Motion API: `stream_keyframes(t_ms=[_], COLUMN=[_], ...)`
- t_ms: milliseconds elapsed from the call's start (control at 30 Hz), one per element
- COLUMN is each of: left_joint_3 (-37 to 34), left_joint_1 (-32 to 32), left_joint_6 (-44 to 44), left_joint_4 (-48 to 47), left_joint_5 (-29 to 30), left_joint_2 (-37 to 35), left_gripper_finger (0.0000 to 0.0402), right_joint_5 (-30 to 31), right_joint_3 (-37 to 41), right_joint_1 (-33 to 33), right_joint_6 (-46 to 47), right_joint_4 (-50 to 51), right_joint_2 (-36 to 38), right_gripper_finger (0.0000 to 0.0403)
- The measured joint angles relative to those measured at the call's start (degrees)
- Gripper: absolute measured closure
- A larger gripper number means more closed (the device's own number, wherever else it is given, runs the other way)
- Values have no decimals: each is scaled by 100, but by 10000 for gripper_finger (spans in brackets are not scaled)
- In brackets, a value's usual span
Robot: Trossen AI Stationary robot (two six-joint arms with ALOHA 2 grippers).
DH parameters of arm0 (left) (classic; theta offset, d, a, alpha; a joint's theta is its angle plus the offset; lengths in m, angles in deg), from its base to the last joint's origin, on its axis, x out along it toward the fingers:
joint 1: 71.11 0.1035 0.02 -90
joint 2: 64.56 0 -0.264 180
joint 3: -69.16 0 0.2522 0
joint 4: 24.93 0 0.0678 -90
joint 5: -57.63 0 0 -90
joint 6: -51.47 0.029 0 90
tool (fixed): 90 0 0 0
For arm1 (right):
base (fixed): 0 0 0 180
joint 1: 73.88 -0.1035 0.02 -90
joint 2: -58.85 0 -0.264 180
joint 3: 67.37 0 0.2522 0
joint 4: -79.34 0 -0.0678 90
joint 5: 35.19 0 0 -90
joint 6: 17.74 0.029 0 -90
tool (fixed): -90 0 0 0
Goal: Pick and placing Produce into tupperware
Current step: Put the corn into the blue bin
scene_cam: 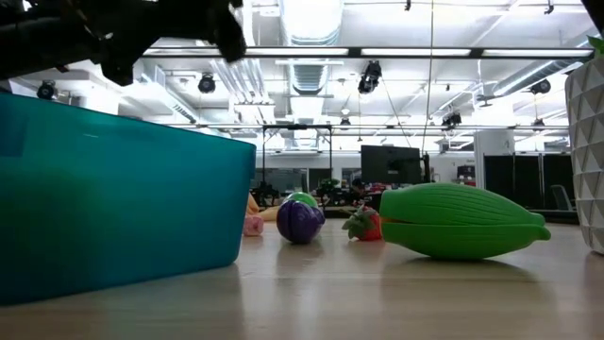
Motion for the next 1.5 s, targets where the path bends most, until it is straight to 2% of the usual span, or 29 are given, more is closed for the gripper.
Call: stream_keyframes(t_ms=[267,433,700,1033,1167,1300,1500], left_joint_3=[0,0,0,0,0,0,0], left_joint_1=[1,0,-1,-1,-1,1,0], left_joint_6=[0,-1,0,0,0,0,0], left_joint_4=[-10,-10,-8,-12,-16,-18,-36], left_joint_5=[0,0,-1,0,0,0,0], left_joint_2=[2,2,0,-2,7,4,1], left_gripper_finger=[196,196,196,196,196,196,196], right_joint_5=[-7,25,1154,1205,1205,1194,1085], right_joint_3=[-2,-2,6,148,490,1020,2314], right_joint_1=[-57,-72,-157,-212,-220,-246,-328], right_joint_6=[-575,-624,-578,-653,-641,-664,-735], right_joint_4=[546,1385,2936,3771,3741,3280,2049], right_joint_2=[746,1208,1829,2089,2241,2586,3702], right_gripper_finger=[226,233,246,259,265,271,279])
